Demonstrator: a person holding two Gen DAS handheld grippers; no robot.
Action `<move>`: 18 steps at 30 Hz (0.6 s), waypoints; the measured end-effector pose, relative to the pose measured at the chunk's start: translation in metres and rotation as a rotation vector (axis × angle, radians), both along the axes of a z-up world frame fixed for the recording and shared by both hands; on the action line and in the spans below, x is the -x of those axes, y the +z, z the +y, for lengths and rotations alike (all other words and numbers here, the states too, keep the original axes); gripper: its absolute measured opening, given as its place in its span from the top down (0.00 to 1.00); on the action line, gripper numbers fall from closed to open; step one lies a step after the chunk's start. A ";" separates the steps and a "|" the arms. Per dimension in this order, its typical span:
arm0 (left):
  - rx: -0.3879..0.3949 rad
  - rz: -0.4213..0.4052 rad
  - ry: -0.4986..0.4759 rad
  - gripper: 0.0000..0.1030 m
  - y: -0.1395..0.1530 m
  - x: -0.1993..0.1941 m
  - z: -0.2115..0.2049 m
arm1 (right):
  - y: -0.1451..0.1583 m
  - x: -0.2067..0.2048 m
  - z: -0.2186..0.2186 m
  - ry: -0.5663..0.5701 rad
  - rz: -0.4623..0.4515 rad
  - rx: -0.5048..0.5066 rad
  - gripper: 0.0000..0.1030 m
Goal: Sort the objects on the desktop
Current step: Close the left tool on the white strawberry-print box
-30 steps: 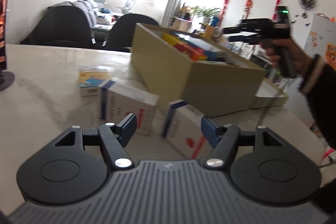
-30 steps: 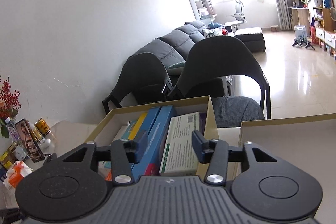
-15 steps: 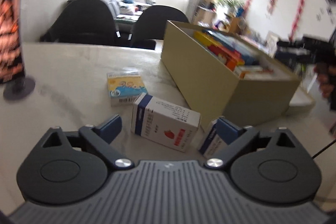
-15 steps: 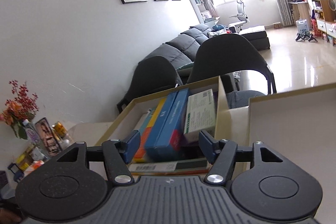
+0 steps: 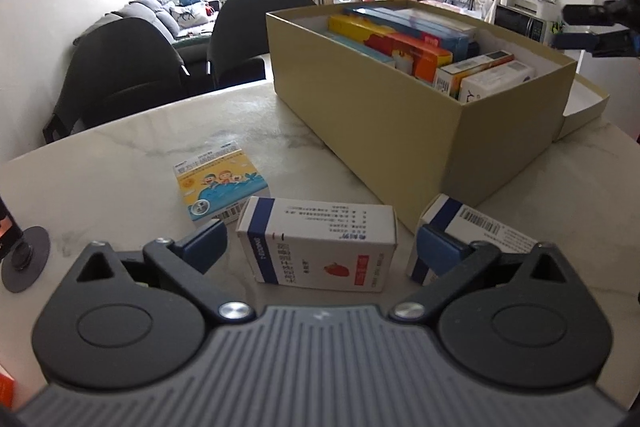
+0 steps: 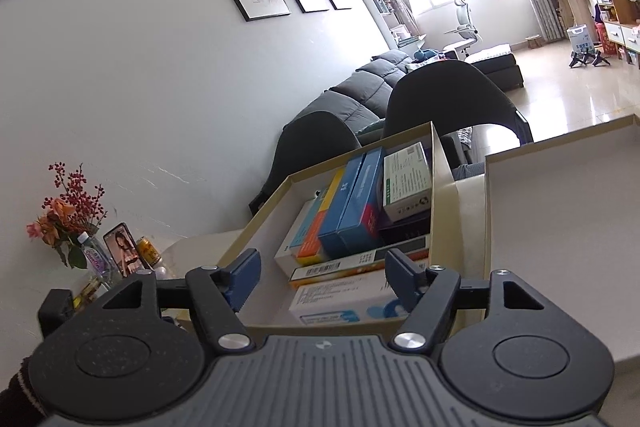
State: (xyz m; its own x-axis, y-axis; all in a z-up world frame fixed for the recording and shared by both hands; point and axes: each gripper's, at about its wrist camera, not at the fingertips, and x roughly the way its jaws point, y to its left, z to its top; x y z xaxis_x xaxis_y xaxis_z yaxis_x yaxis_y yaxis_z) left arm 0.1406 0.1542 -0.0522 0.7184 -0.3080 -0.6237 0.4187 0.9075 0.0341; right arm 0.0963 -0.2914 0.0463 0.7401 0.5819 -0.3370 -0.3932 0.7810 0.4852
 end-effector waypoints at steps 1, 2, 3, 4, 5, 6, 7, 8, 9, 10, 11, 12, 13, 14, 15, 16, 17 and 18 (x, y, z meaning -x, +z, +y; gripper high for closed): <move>-0.001 0.003 -0.004 0.00 0.000 -0.002 -0.001 | -0.002 0.005 0.000 0.001 0.000 -0.005 0.30; -0.006 0.004 -0.005 0.00 -0.001 -0.003 -0.002 | -0.003 0.008 0.000 0.000 0.001 -0.009 0.29; -0.014 0.003 -0.004 0.00 -0.002 -0.004 -0.003 | -0.004 0.010 0.000 0.000 0.002 -0.013 0.29; -0.021 0.003 -0.003 0.00 -0.003 -0.005 -0.005 | -0.006 0.012 0.000 0.000 0.004 -0.015 0.29; -0.025 0.002 -0.002 0.00 -0.003 -0.006 -0.005 | -0.007 0.014 0.001 0.000 0.007 -0.018 0.29; -0.027 0.002 -0.001 0.00 -0.004 -0.006 -0.005 | -0.008 0.016 0.001 0.000 0.009 -0.021 0.29; -0.025 0.003 0.000 0.00 -0.005 -0.007 -0.005 | -0.009 0.018 0.002 0.001 0.012 -0.025 0.29; -0.022 0.004 0.000 0.01 -0.005 -0.007 -0.004 | -0.010 0.020 0.003 0.002 0.014 -0.029 0.29; -0.019 0.003 0.000 0.01 -0.006 -0.007 -0.004 | -0.012 0.021 0.005 0.005 0.014 -0.034 0.28; -0.017 0.000 0.001 0.04 -0.006 -0.007 -0.003 | -0.012 0.024 0.006 0.009 0.008 -0.036 0.28; -0.017 -0.004 0.003 0.09 -0.007 -0.006 -0.003 | -0.012 0.026 0.007 0.010 0.004 -0.037 0.28; -0.016 -0.008 0.004 0.12 -0.007 -0.006 -0.003 | -0.012 0.029 0.009 0.011 0.003 -0.039 0.28; -0.014 -0.012 0.008 0.14 -0.008 -0.006 -0.002 | -0.011 0.030 0.010 0.013 0.005 -0.043 0.28; -0.008 -0.016 0.010 0.14 -0.008 -0.006 -0.001 | -0.011 0.032 0.012 0.016 0.004 -0.043 0.28; -0.003 -0.020 0.011 0.14 -0.009 -0.005 0.000 | -0.010 0.034 0.013 0.019 0.002 -0.042 0.28; -0.006 -0.026 0.009 0.15 -0.009 -0.003 -0.001 | -0.010 0.036 0.015 0.023 0.000 -0.042 0.28; -0.011 -0.034 0.007 0.15 -0.010 -0.002 -0.001 | -0.009 0.039 0.017 0.024 -0.003 -0.041 0.28; -0.013 -0.040 0.007 0.15 -0.010 0.000 -0.001 | -0.009 0.041 0.018 0.026 -0.006 -0.040 0.28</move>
State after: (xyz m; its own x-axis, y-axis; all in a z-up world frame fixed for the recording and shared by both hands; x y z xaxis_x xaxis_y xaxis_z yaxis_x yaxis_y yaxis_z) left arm 0.1403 0.1528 -0.0622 0.7450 -0.2949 -0.5984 0.4104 0.9097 0.0626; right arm 0.0552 -0.2730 0.0374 0.7263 0.6141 -0.3088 -0.4162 0.7505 0.5134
